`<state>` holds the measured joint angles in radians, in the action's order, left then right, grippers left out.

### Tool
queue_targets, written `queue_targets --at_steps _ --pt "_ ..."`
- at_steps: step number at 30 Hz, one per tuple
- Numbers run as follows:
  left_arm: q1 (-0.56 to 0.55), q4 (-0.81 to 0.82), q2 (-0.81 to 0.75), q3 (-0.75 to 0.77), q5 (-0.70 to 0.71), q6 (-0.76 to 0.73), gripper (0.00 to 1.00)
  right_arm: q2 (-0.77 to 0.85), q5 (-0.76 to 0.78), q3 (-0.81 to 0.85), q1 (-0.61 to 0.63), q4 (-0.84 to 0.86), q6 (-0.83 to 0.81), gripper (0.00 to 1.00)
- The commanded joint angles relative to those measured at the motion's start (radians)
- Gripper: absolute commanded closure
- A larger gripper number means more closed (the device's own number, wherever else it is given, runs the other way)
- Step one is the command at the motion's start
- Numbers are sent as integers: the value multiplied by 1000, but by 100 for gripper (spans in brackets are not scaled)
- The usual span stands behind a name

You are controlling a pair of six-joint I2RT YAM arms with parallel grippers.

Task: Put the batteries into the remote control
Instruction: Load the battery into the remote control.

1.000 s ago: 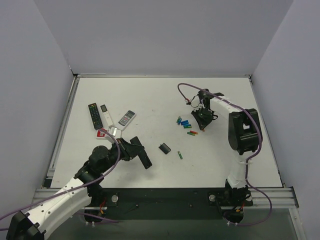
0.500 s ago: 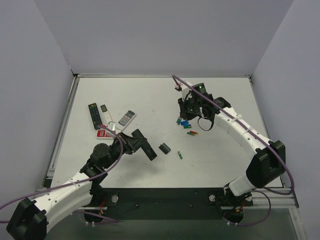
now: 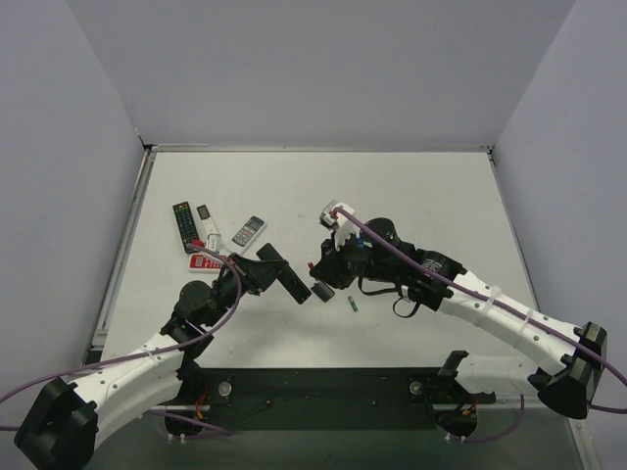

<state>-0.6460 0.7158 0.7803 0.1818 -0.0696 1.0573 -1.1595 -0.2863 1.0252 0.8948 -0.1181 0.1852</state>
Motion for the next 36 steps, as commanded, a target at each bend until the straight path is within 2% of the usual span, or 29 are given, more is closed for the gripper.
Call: queue_targets --at_steps 1,17,28,36 --pt "3 108 16 41 8 17 100 34 16 -24 65 110 25 100" --pt "2 157 -6 28 13 73 100 -55 52 -88 138 281 25 100" --pt "2 160 -46 10 42 96 100 -86 81 -89 164 252 -15 100" --pt "2 160 -52 5 59 92 100 -106 84 -59 185 172 -26 100"
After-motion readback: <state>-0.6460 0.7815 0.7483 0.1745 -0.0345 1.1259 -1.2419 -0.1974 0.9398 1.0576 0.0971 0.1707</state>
